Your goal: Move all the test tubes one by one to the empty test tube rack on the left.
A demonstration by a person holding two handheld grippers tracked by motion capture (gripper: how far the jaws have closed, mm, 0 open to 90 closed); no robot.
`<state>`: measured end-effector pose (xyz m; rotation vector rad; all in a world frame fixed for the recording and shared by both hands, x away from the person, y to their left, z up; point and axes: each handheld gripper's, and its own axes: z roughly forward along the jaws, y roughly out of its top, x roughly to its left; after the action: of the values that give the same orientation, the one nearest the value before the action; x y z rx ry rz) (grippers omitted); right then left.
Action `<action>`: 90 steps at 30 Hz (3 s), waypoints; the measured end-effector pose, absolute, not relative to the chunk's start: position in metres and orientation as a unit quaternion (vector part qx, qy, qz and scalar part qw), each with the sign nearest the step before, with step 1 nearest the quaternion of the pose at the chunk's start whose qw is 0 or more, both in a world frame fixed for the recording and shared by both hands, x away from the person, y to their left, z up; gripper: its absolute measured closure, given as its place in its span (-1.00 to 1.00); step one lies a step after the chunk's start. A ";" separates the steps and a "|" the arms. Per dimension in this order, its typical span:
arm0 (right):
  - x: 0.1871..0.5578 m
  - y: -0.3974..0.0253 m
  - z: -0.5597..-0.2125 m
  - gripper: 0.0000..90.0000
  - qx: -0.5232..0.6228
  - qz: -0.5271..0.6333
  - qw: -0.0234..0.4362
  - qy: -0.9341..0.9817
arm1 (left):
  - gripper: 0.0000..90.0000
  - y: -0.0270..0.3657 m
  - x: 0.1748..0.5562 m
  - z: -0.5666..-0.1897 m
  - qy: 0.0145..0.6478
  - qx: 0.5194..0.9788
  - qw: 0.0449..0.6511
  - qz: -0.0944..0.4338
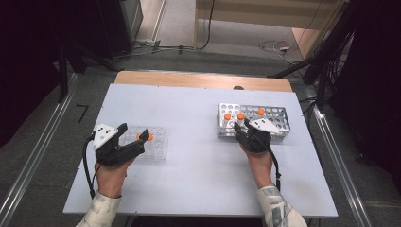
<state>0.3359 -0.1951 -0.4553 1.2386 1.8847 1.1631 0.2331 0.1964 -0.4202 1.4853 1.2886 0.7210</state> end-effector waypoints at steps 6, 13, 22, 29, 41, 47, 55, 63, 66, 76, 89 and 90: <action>0.340 -0.193 -0.459 0.34 0.466 0.432 0.300 0.711 | -0.55 0.195 0.233 -0.420 0.532 0.615 0.500 0.298; 0.344 -0.190 -0.463 0.47 0.463 0.429 0.305 0.713 | -0.55 0.195 0.234 -0.421 0.533 0.615 0.499 0.297; 0.344 -0.193 -0.460 0.59 0.463 0.436 0.309 0.708 | -0.54 0.195 0.234 -0.421 0.533 0.615 0.499 0.297; 0.336 -0.196 -0.442 0.60 0.453 0.457 0.321 0.695 | -0.55 0.196 0.233 -0.420 0.532 0.613 0.502 0.299; 0.316 -0.202 -0.416 0.61 0.434 0.480 0.328 0.688 | -0.55 0.193 0.228 -0.415 0.523 0.612 0.510 0.302; 0.309 -0.202 -0.414 0.61 0.428 0.480 0.313 0.699 | -0.55 0.190 0.225 -0.411 0.516 0.614 0.515 0.303; 0.295 -0.195 -0.416 0.61 0.408 0.481 0.283 0.722 | -0.55 0.188 0.221 -0.407 0.508 0.615 0.523 0.302; 0.283 -0.184 -0.421 0.61 0.386 0.478 0.260 0.745 | -0.55 0.183 0.218 -0.404 0.498 0.621 0.526 0.298; 0.280 -0.180 -0.423 0.61 0.380 0.477 0.249 0.752 | -0.55 0.182 0.217 -0.404 0.495 0.624 0.527 0.297; 0.268 -0.162 -0.432 0.61 0.353 0.474 0.217 0.777 | -0.55 0.169 0.214 -0.405 0.471 0.638 0.538 0.285; 0.256 -0.136 -0.444 0.61 0.323 0.465 0.189 0.802 | -0.55 0.144 0.211 -0.411 0.444 0.671 0.529 0.269; 0.255 -0.134 -0.445 0.61 0.319 0.465 0.188 0.804 | -0.55 0.142 0.211 -0.412 0.441 0.674 0.529 0.267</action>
<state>0.2550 -0.1342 -0.4449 0.8986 2.2620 1.3076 0.2111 0.1418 -0.4122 1.6096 1.0533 0.6373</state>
